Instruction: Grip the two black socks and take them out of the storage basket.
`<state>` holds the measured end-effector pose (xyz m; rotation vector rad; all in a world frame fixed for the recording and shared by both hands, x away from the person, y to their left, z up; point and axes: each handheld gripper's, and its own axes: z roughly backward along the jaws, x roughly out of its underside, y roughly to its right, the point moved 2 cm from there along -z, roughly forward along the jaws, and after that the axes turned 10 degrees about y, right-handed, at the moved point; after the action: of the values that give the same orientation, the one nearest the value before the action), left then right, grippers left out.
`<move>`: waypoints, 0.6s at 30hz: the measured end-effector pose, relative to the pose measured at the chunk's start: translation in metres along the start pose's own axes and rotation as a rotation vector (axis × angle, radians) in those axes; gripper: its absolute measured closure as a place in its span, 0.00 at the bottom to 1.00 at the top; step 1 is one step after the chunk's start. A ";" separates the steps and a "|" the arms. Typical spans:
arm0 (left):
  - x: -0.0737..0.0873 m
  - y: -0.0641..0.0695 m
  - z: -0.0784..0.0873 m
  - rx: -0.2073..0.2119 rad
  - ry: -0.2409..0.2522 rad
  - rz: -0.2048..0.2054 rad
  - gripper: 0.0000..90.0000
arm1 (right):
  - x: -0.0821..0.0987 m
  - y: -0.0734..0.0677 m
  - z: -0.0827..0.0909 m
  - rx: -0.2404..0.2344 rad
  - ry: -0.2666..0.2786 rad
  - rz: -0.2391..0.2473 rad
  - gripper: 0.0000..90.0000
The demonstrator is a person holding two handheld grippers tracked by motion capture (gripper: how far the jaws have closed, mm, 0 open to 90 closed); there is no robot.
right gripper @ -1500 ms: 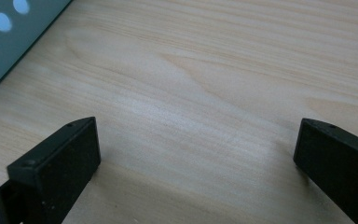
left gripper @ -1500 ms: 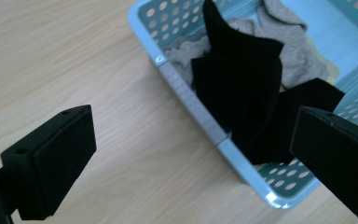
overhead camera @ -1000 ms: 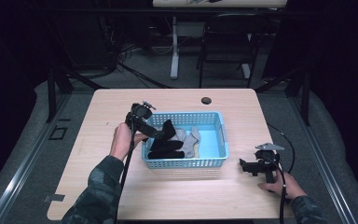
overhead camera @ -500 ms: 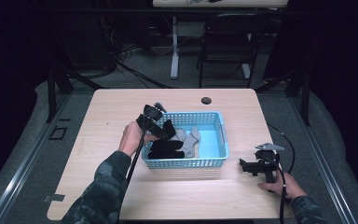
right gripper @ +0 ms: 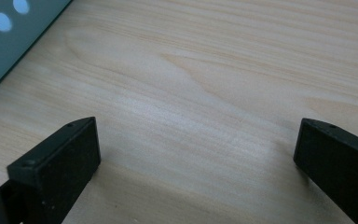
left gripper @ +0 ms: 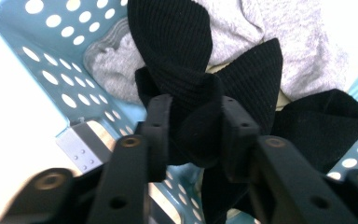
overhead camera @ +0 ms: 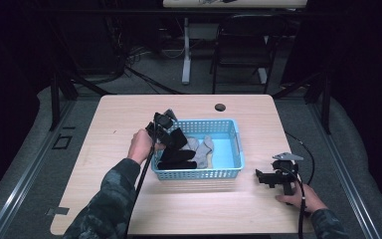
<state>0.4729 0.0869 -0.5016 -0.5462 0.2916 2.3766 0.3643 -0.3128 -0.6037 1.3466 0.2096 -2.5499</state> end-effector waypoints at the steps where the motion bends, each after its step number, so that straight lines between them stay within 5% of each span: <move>1: 0.000 0.000 0.001 0.002 0.000 -0.008 0.84 | 0.000 0.000 0.000 0.000 0.000 0.000 0.00; 5: -0.001 0.003 0.009 0.003 0.016 -0.033 0.92 | 0.000 0.000 0.000 0.000 0.000 0.001 0.00; 18: -0.007 0.004 0.040 0.002 0.087 -0.068 0.93 | 0.000 0.000 0.000 0.001 0.000 0.000 0.00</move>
<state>0.4630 0.0941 -0.4625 -0.6489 0.3096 2.2905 0.3643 -0.3128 -0.6037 1.3466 0.2087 -2.5499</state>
